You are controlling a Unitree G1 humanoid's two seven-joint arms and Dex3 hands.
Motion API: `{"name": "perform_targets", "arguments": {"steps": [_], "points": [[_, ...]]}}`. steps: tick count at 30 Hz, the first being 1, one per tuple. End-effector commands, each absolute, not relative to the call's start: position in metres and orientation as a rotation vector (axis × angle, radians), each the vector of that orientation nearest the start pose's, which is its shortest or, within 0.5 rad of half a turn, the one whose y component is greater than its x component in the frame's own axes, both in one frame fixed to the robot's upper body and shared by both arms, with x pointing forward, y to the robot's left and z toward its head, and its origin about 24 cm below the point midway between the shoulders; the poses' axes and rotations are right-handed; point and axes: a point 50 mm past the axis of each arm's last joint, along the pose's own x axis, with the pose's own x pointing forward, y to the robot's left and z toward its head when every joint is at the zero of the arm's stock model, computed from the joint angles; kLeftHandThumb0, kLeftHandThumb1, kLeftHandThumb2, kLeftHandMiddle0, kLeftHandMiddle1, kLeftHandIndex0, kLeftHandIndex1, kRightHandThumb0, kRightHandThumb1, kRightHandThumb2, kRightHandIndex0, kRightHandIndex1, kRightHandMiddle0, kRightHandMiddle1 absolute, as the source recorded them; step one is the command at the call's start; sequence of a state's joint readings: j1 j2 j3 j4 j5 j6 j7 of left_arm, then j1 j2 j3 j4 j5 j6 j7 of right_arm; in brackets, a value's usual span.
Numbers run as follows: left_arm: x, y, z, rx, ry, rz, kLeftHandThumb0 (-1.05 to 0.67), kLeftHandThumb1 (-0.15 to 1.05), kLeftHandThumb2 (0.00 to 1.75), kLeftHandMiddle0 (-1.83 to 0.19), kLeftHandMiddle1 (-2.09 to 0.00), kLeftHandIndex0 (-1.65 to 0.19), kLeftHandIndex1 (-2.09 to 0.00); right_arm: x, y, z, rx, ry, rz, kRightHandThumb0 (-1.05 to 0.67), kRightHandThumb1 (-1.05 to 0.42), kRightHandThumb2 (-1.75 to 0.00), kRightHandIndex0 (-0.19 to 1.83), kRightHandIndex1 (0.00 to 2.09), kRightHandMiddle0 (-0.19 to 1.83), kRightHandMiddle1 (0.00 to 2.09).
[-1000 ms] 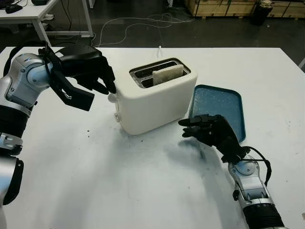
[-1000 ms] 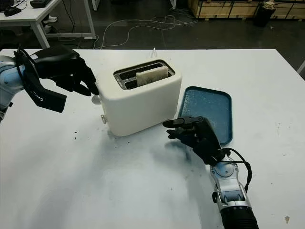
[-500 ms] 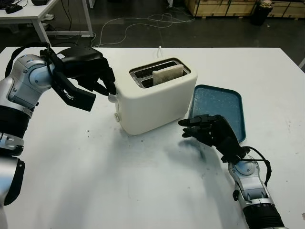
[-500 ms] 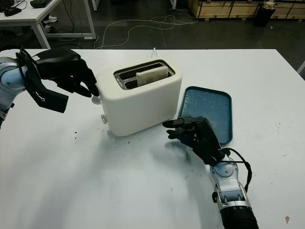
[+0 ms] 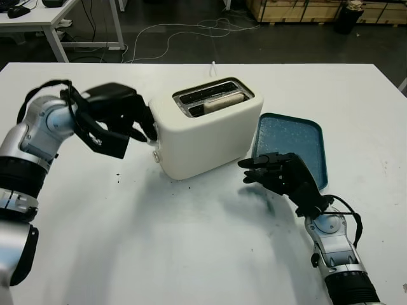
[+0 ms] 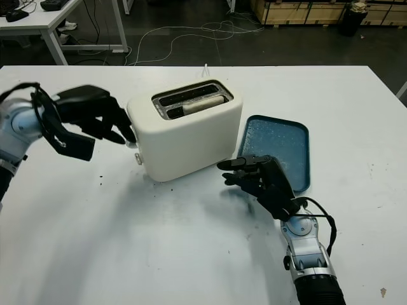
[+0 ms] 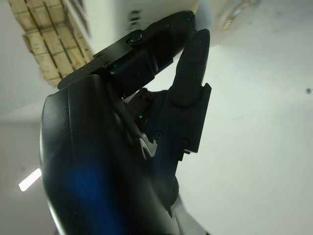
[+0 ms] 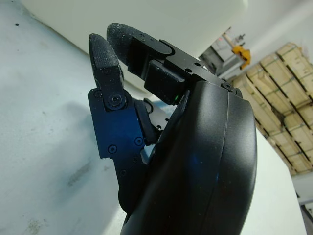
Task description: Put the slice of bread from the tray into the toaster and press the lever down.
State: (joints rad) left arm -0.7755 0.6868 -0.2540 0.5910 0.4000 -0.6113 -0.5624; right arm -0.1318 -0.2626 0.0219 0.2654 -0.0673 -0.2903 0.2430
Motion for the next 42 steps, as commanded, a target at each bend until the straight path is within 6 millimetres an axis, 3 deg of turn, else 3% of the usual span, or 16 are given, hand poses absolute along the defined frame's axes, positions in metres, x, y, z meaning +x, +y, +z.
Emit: {"name": "perform_targets", "arguments": {"steps": [1, 12, 42], "points": [[0.348, 0.191, 0.153, 1.304, -0.279, -0.8, -0.27, 0.86, 0.0, -0.95, -1.12, -1.27, -0.03, 0.273, -0.182, 0.045, -0.355, -0.118, 0.296, -0.48, -0.89, 0.0, 1.16, 0.49, 1.19, 0.0], [0.344, 0.19, 0.135, 1.272, -0.26, -0.813, -0.23, 0.85, 0.0, -0.97, -1.02, -1.26, -0.01, 0.273, -0.183, 0.044, -0.363, -0.112, 0.293, -0.49, -0.9, 0.0, 1.16, 0.47, 1.19, 0.0], [0.358, 0.198, 0.127, 1.302, -0.183, -0.761, -0.16, 0.86, 0.0, -1.07, -0.66, -1.18, 0.0, 0.271, -0.182, 0.044, -0.344, -0.123, 0.304, -0.45, -0.89, 0.0, 1.16, 0.46, 1.19, 0.0]]}}
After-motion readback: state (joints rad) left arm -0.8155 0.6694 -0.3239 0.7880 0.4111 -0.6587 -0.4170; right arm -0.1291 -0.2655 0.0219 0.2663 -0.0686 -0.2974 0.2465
